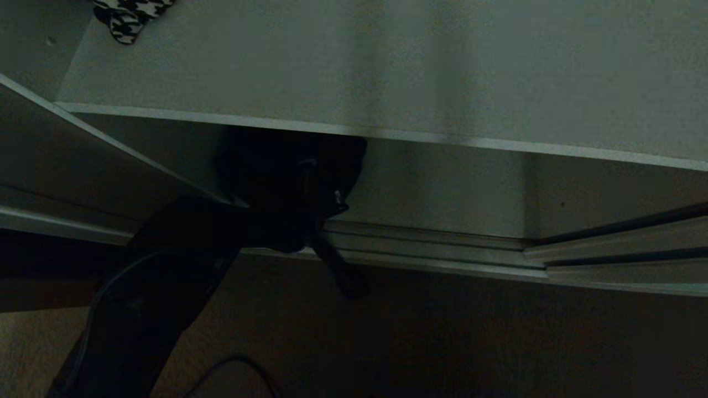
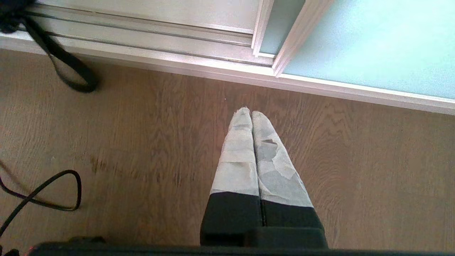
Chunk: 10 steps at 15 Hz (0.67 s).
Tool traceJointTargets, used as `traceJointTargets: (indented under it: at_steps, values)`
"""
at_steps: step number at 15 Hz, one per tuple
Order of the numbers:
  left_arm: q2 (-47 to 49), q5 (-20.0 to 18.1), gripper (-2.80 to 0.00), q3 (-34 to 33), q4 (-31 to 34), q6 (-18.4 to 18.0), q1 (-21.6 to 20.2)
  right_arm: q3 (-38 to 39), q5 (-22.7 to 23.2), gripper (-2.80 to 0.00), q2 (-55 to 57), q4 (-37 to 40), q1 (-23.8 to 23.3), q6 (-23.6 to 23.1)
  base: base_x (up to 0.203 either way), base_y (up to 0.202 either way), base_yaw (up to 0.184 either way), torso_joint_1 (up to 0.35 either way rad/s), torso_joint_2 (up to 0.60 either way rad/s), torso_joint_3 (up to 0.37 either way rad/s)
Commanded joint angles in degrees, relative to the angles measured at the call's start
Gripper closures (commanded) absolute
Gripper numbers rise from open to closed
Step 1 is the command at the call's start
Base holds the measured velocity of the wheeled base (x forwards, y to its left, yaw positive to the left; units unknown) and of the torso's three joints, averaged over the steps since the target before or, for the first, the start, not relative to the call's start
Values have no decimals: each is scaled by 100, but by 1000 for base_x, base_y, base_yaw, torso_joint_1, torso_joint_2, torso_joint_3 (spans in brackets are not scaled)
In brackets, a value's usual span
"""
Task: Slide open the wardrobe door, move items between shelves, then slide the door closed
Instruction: Place the bag on the lower shelf
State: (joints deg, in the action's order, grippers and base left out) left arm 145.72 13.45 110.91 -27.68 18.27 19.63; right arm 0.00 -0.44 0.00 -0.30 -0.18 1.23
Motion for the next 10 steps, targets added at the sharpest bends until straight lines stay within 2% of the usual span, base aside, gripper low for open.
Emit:
traceJointTargets:
  at_steps: [1, 7, 10]
  values:
    - [186, -4, 0, 26, -577, 6, -84, 0, 0, 0, -9, -5, 1, 0, 0, 0, 0, 0, 0, 0]
    - [384, -197, 0, 31, -2709, 51, -26, 0, 0, 0, -9, -13, 1, 0, 0, 0, 0, 0, 0, 0]
    - [387, -494, 0, 36, -3935, 2, 106, 0, 0, 0, -9, -5, 1, 0, 0, 0, 0, 0, 0, 0]
